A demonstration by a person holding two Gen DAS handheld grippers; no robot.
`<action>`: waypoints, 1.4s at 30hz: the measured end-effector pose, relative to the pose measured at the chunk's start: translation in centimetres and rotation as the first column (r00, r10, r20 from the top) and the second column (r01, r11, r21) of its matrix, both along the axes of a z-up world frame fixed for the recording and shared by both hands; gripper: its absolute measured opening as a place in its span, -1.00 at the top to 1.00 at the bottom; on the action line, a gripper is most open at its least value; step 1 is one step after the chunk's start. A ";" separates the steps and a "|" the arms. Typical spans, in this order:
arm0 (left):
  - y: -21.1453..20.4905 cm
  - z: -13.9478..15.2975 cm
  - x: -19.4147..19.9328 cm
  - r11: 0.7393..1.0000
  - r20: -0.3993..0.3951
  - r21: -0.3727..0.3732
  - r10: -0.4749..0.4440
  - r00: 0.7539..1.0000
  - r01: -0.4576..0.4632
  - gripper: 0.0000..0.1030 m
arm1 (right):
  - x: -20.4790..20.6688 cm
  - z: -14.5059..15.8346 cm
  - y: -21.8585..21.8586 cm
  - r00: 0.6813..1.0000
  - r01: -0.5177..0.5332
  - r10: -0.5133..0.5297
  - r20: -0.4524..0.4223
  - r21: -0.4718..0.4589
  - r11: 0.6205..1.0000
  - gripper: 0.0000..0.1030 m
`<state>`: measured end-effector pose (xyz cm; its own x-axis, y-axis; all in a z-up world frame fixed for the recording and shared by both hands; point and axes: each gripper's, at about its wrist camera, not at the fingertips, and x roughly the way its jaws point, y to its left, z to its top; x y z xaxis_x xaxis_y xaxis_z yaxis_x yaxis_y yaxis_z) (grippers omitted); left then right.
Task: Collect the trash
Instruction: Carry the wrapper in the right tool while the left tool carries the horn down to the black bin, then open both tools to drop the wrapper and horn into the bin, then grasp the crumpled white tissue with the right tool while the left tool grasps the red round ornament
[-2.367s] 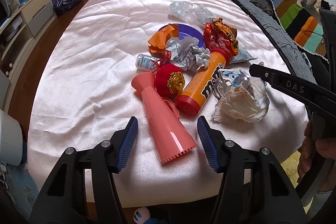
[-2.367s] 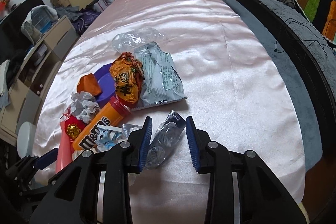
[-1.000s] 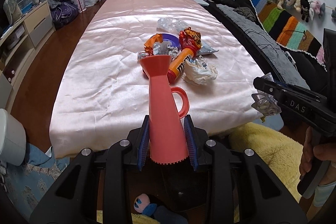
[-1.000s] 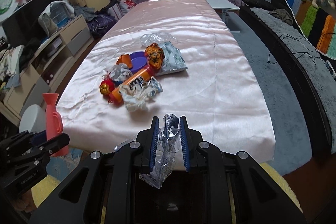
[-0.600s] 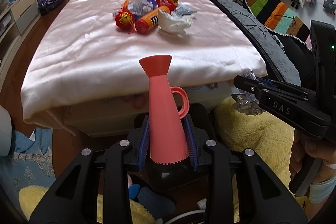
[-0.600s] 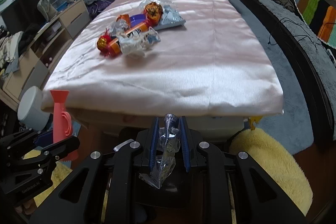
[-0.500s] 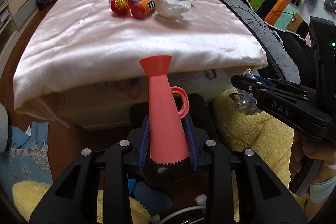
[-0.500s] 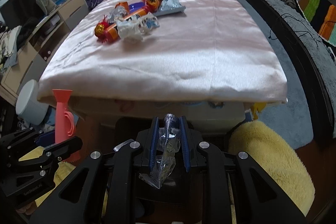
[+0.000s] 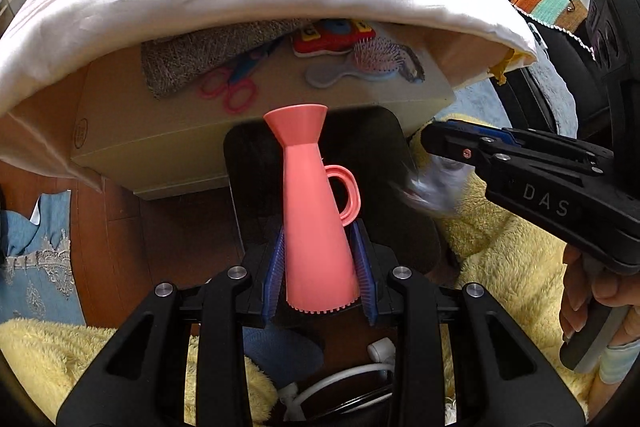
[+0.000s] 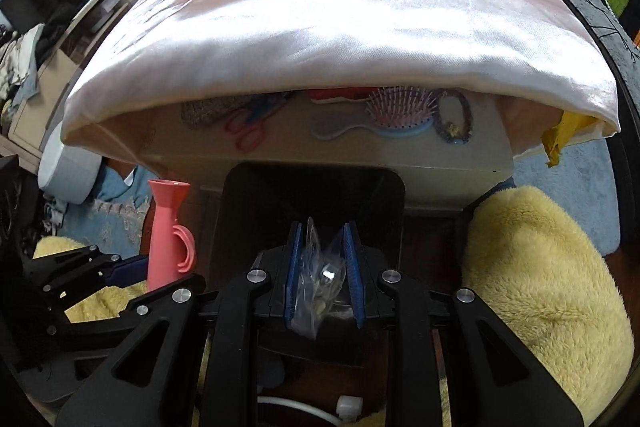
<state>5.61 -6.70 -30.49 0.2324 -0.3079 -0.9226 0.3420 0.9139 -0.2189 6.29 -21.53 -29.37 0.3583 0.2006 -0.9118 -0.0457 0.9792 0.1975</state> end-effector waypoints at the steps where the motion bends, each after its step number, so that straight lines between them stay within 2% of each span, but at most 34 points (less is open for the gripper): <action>1: 0.0 -0.1 0.0 1.000 -0.004 0.000 -0.001 1.000 0.001 0.40 | 0.0 0.0 0.1 1.000 -0.001 0.001 -0.001 0.000 1.000 0.53; 3: 0.1 -0.3 0.1 1.000 -0.011 0.004 0.002 1.000 -0.002 0.39 | 0.1 0.1 0.0 1.000 0.002 -0.002 0.001 0.000 1.000 0.53; 4: 0.1 -0.3 0.0 1.000 -0.011 0.006 0.003 1.000 -0.003 0.39 | 0.2 0.2 -0.1 1.000 0.003 -0.003 0.002 0.001 1.000 0.46; 7: 0.2 -0.4 0.1 1.000 -0.015 0.014 0.010 1.000 -0.010 0.19 | 0.3 0.3 -0.1 1.000 0.010 -0.010 0.006 0.005 1.000 0.27; 12: 1.1 0.2 0.2 0.999 0.001 0.022 0.025 1.000 -0.026 -0.02 | 0.6 1.1 -0.8 0.999 0.034 -0.034 0.021 0.011 0.999 0.17; 15: 2.1 1.3 0.5 0.999 0.028 0.023 0.046 0.999 -0.046 -0.17 | 0.6 2.5 -1.7 0.996 0.065 -0.066 0.059 0.014 0.998 -0.13; 17: 2.8 2.4 0.7 0.998 0.056 0.020 0.065 0.996 -0.067 -0.36 | 0.5 3.9 -2.4 0.990 0.093 -0.094 0.103 0.015 0.996 -0.42; 20: 3.8 4.3 1.2 0.995 0.111 0.024 0.093 0.989 -0.096 -0.58 | 0.4 5.9 -3.2 0.979 0.121 -0.122 0.161 0.018 0.993 -0.68; 23: 4.7 6.1 1.5 0.993 0.162 0.029 0.107 0.981 -0.113 -0.74 | 0.7 7.4 -3.6 0.973 0.114 -0.116 0.199 0.018 0.993 -0.85; 28: 5.3 8.8 2.4 0.991 0.228 0.029 0.120 0.966 -0.130 -0.84 | 1.8 9.3 -3.1 0.970 0.082 -0.082 0.229 0.011 0.997 -0.86; 33: 5.7 10.6 3.7 0.988 0.278 0.025 0.141 0.950 -0.154 -0.84 | 3.3 10.5 -2.6 0.963 0.082 -0.082 0.257 0.009 0.997 -0.86; 42: 6.4 11.5 7.3 0.984 0.292 0.035 0.159 0.943 -0.177 -0.84 | 7.7 11.2 -1.0 0.956 0.047 -0.054 0.289 0.029 0.998 -0.84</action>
<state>12.94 -0.32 -19.00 0.5338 -0.1880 -0.8245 0.2227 0.9718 -0.0775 14.01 -22.54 -18.21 0.6168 0.1934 -0.7630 -0.0546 0.9775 0.2037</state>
